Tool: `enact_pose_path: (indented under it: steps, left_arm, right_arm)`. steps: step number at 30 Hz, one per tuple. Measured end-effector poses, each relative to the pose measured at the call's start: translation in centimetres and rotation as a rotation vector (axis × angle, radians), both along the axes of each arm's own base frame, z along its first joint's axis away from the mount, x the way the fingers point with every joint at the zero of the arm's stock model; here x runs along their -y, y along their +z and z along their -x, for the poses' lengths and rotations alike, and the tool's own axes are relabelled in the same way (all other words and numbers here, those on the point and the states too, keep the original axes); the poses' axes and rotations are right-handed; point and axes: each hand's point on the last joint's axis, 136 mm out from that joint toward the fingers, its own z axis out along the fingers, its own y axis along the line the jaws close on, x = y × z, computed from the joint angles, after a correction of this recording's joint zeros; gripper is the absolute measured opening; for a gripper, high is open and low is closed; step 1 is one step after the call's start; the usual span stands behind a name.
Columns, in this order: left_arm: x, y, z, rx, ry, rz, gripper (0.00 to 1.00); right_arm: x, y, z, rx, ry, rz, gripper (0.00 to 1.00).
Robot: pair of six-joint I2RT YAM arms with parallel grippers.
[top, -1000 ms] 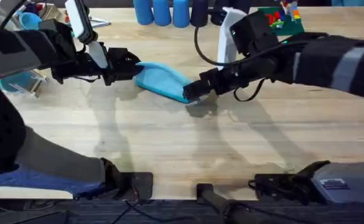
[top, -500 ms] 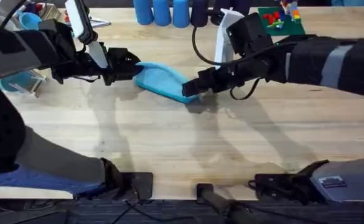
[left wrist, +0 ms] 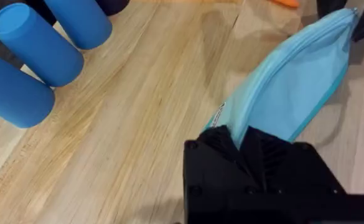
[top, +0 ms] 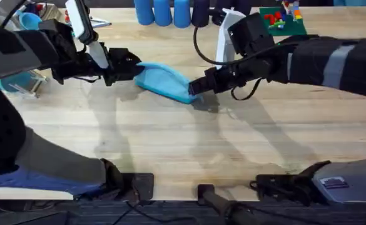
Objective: Unzip the bag, pick up the pens from the table one at a time and place them inside, then zip the bag closed.
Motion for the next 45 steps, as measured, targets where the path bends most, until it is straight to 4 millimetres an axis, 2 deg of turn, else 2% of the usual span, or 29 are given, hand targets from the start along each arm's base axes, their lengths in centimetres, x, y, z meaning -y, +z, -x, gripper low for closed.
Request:
enact_pose_path:
  steps: [3,9,13,15,34,38,45]
  left_arm:
    - [0.0,0.0,0.0,0.000,0.000,0.000,0.042]
    - [0.0,0.0,0.0,0.001,0.000,0.000,0.042]
    - [0.0,0.0,0.0,0.000,0.000,0.000,0.042]
    - [0.0,0.0,0.0,-0.002,0.000,0.001,0.042]
    - [0.0,0.0,0.0,0.000,0.000,0.000,0.042]
    - [0.0,0.0,-0.1,0.004,0.000,-0.002,0.042]
    - [0.3,0.1,0.1,0.000,-0.007,0.008,0.042]
  right_arm:
    - [0.1,-0.1,0.0,0.000,-0.004,0.007,0.327]
    - [0.3,-0.2,0.3,-0.015,-0.003,0.014,0.221]
    - [0.2,-0.2,0.6,-0.030,0.002,0.015,0.080]
    - [0.2,-0.2,0.6,-0.031,0.002,0.015,0.041]
    - [-0.2,0.2,1.2,-0.056,0.024,-0.021,0.032]
    - [0.1,0.9,0.8,-0.041,0.012,-0.032,0.032]
    - [1.9,2.5,-0.8,-0.007,-0.048,-0.063,0.032]
